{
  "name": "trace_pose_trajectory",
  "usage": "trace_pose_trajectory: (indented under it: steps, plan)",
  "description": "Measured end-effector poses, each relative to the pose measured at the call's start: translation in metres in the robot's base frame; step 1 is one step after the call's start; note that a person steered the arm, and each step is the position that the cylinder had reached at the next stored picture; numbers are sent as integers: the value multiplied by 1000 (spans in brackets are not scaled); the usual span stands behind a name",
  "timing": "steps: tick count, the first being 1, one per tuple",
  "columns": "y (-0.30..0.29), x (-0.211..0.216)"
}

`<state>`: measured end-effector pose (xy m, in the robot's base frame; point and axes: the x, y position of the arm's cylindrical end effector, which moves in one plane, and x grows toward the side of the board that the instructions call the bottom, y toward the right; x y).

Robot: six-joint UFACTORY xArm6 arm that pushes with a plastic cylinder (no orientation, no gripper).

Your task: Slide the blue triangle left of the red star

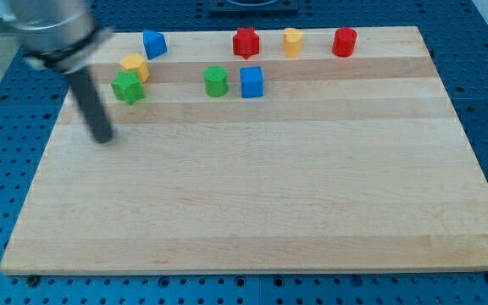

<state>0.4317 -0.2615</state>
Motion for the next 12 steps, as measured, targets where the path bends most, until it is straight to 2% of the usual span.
trace_pose_trajectory:
  steps: [1,2,3,4,6,7,9,11,12]
  plan:
    - [-43,-69]
    - [-39,-137]
    - [-10,-184]
    - [36,-185]
    - [55,-234]
    - [66,-229]
    - [18,-222]
    - [72,-212]
    - [120,-195]
